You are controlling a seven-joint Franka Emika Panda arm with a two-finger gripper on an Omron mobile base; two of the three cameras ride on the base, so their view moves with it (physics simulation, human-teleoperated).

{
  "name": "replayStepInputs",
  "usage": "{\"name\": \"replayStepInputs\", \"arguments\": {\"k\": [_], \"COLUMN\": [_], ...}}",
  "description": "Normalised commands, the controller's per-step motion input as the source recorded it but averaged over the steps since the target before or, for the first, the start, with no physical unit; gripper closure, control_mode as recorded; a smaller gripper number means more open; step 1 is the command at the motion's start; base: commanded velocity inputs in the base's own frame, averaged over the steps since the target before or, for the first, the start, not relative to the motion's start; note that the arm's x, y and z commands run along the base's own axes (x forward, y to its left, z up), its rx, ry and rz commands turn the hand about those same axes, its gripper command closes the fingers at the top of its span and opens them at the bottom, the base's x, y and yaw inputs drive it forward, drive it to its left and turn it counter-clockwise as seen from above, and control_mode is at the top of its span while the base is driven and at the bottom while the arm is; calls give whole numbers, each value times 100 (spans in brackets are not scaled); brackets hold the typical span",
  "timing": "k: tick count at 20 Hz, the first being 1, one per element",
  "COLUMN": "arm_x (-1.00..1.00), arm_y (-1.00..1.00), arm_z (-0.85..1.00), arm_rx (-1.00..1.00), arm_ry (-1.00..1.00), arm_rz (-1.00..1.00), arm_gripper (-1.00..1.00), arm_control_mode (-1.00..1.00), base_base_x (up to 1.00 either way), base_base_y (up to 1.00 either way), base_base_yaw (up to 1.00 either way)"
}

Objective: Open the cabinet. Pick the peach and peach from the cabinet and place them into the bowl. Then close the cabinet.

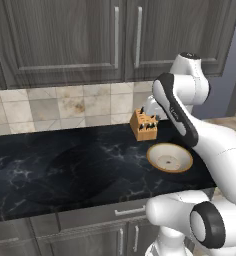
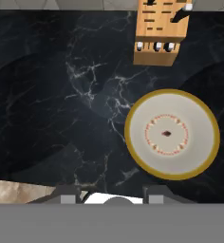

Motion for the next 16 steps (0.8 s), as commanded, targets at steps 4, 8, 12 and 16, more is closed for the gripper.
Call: {"name": "replayStepInputs", "arguments": {"k": [4, 8, 12, 16], "arm_x": [0, -1, -11, -29], "arm_y": [11, 33, 34, 24], "arm_z": [0, 7, 12, 5], "arm_rx": [0, 0, 0, 0], "arm_ry": [-5, -4, -5, -8], "arm_rz": [0, -5, -11, -9], "arm_gripper": [-100, -100, -100, -100], "arm_control_mode": [-100, -100, -100, -100], "base_base_x": [0, 0, 0, 0], "base_base_y": [0, 0, 0, 0], "base_base_yaw": [0, 0, 0, 0]}}
